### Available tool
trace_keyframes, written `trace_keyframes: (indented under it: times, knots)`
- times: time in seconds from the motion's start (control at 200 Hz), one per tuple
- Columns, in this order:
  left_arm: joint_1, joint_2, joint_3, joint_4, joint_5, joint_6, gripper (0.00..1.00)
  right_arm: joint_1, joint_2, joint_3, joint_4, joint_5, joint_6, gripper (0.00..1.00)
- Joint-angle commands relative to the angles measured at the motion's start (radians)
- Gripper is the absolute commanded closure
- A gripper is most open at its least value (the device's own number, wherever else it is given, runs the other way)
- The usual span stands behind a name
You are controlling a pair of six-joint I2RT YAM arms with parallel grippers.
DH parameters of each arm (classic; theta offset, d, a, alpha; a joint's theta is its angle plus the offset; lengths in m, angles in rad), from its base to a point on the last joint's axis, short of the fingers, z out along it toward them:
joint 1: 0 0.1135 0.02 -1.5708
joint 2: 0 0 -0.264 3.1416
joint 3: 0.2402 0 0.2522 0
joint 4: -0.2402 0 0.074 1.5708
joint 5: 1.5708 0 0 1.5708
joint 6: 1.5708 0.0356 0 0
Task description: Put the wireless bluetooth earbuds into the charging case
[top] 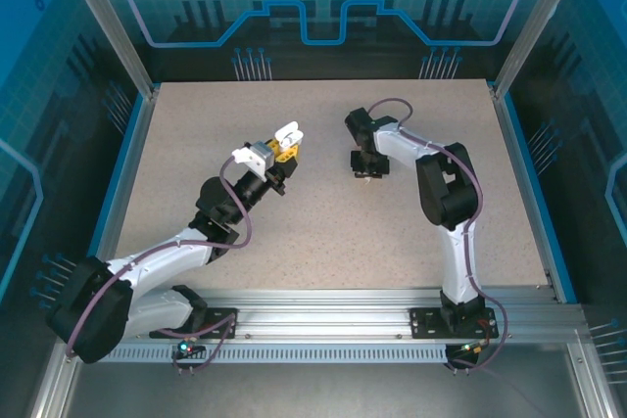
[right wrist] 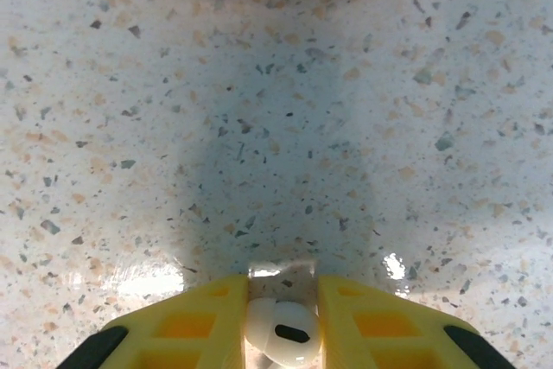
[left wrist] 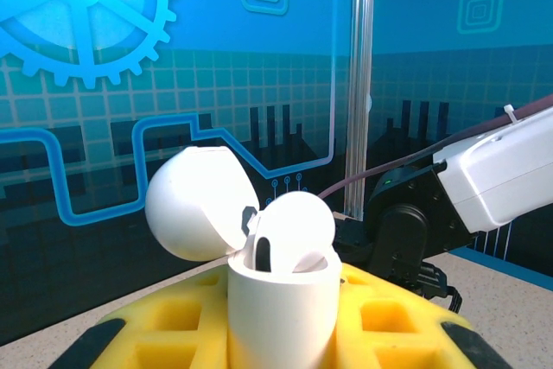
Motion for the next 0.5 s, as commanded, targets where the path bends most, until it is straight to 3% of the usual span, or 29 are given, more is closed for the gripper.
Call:
trace_keyframes:
  times: [0.0,0.25,0.495]
  knots:
    - [0.008,-0.022,0.007,0.024,-0.004,-0.025,1.0,0.0,-0.023,-0.045,0.047,-0.08,-0.135,0.77]
    - [0.009,-0.014,0.021,0.018,0.001,-0.032,1.0,0.054,-0.032,-0.012,0.026,-0.072,-0.305,0.8]
    - [0.009,-0.008,0.031,0.014,0.001,-0.031,1.0,0.074,-0.186,-0.13,0.168,-0.026,-0.28,0.79]
